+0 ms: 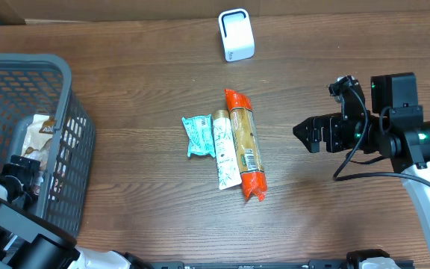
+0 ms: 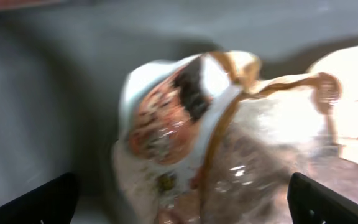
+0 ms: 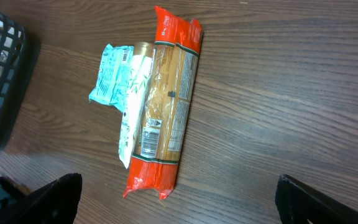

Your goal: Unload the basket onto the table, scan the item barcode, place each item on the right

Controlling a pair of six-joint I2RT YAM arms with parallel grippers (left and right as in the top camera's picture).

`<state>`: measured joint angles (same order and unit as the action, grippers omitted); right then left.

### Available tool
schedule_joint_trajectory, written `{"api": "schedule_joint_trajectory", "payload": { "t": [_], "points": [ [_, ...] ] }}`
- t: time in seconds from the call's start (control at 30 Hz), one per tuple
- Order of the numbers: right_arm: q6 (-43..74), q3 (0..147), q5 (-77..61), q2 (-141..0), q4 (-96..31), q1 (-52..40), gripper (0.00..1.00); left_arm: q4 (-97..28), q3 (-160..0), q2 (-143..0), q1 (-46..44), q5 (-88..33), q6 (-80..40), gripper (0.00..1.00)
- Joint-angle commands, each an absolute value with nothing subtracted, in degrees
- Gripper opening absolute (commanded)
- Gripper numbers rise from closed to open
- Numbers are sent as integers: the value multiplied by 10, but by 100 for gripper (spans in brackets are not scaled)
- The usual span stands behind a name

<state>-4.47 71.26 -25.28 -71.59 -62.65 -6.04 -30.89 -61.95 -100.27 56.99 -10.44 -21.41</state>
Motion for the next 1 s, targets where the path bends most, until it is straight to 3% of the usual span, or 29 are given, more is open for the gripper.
{"api": "schedule_joint_trajectory", "payload": {
  "t": [0.0,0.27,0.37,0.4,0.5,0.57,0.7,0.97],
  "points": [
    [-44,727,-257,-715,-625,-60,100,-299,-599,-1020,564,-195,-191,95],
    [-44,727,-258,-715,-624,-60,100,-265,-599,-1020,564,-342,-136,89],
    [-43,727,-258,-715,-623,-60,100,-266,-599,-1020,564,-346,-136,80],
    [-44,727,-258,-715,-623,-60,100,-266,-599,-1020,564,-351,-133,73],
    [-44,727,-258,-715,-623,-60,100,-263,-599,-1020,564,-370,-128,31],
    [-43,727,-258,-715,-623,-60,100,-263,-599,-1020,564,-372,-128,17],
    [-43,727,-258,-715,-623,-60,100,-263,-599,-1020,564,-372,-128,5],
    [-44,727,-258,-715,-622,-60,100,-267,-605,-999,566,-427,-134,4]
  ]
}}
